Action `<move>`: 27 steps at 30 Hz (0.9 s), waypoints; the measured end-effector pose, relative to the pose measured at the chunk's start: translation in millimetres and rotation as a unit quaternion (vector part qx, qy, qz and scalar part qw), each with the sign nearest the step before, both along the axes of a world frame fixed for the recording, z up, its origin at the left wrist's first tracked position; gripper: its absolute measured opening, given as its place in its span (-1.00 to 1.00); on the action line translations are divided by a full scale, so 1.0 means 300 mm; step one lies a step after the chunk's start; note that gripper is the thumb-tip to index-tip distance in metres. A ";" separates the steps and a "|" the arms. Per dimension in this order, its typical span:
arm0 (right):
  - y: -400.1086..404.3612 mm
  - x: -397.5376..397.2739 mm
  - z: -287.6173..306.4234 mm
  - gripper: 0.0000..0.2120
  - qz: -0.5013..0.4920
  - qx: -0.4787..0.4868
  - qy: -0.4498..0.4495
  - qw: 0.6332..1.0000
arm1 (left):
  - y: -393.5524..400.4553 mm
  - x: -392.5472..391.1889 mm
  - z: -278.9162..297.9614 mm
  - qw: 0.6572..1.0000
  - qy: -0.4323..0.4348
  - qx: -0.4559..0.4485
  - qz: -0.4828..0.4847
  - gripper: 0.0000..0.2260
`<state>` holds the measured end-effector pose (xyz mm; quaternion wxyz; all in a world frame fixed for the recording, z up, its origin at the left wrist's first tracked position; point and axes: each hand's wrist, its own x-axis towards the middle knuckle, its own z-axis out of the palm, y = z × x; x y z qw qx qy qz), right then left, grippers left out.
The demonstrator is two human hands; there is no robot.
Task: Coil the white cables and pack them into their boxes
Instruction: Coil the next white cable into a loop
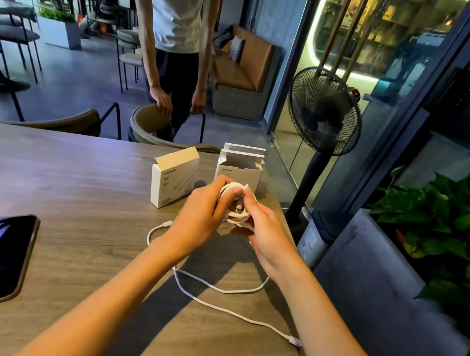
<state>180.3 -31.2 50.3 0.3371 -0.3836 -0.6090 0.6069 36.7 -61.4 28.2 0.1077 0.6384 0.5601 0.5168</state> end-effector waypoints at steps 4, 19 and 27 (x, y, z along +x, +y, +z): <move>-0.011 0.006 0.017 -0.64 0.003 -0.042 0.042 0.998 | -0.003 -0.015 0.017 0.999 0.032 -0.009 -0.007 -0.49; 0.006 0.033 0.021 -0.65 0.019 -0.046 0.015 0.999 | 0.009 -0.051 0.015 0.996 0.068 0.015 -0.060 -0.77; 0.022 0.034 0.008 -0.69 0.020 -0.052 0.047 0.997 | 0.013 -0.048 0.022 0.994 0.084 0.032 -0.061 -0.75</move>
